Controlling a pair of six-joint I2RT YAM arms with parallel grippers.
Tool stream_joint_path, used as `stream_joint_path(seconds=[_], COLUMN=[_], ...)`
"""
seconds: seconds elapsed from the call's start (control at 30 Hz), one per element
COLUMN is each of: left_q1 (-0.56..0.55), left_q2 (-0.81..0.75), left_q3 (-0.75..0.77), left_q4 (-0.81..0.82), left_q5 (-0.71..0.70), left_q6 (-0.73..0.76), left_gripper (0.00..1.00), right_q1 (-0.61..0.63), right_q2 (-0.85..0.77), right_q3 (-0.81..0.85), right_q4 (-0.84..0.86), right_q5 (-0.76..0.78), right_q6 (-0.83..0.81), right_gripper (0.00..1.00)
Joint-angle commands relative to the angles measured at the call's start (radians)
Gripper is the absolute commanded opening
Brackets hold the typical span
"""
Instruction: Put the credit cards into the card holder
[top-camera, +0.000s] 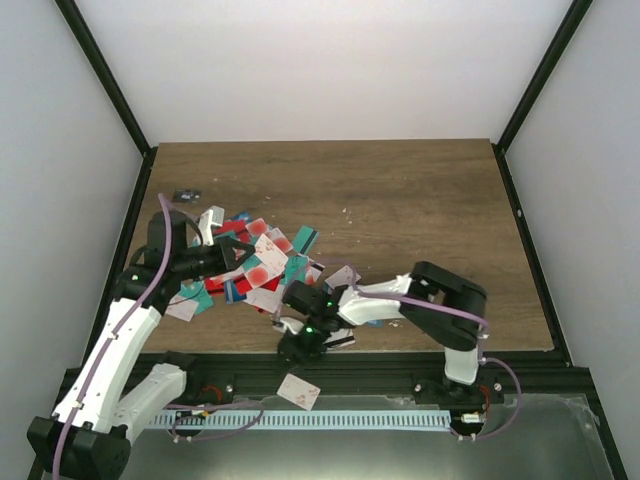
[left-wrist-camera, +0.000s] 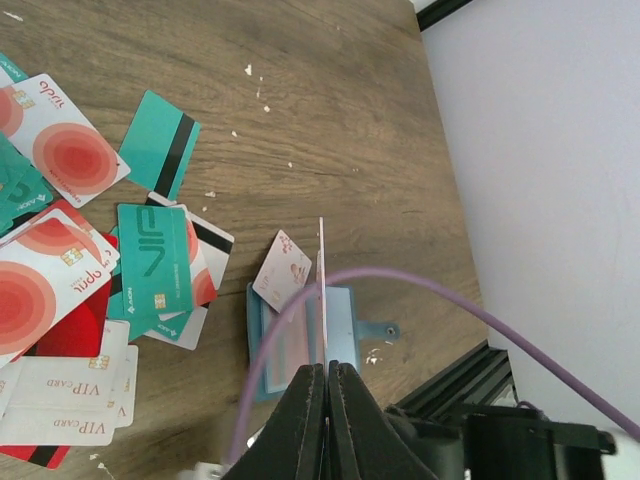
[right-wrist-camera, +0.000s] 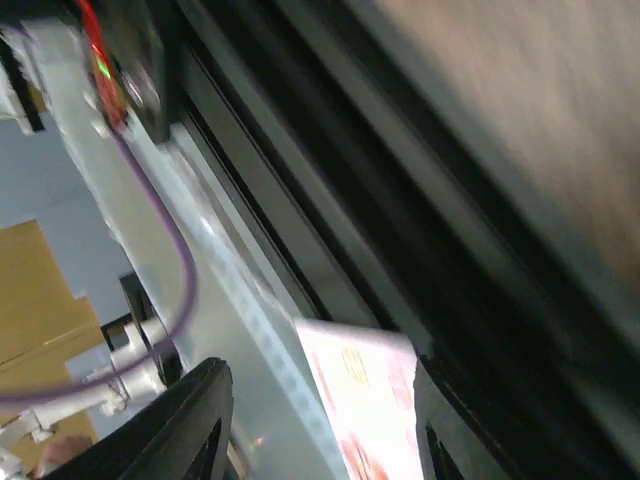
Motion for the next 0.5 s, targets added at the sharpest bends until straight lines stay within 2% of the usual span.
stream_joint_path(seconds=[0.0,0.2,0.37,0.47], left_q1=[-0.005,-0.005,-0.008,-0.016], left_q2=[0.001,0.008,0.02,0.049], left_q3=[-0.008,-0.006,-0.035,-0.055], left_q4=[0.009,0.012,0.055,0.092], left_q5=[0.015,0.025,0.094,0.17], left_q6=[-0.005,-0.001,-0.003,0.008], left_gripper=[0.04,0.04,0.04,0.04], right_q1=[-0.06,-0.245,-0.376,-0.46], right_q2=[0.111,0.005,-0.183,-0.29], right_q3=[0.147,0.176,0.119,0.041], right_q4=[0.171,0.232,0.094,0.027], right_q5=[-0.017,-0.046,-0.014,-0.012], right_q6=[-0.064,-0.053,-0.158,-0.209], right_gripper=[0.52,0.52,0.53,0.57])
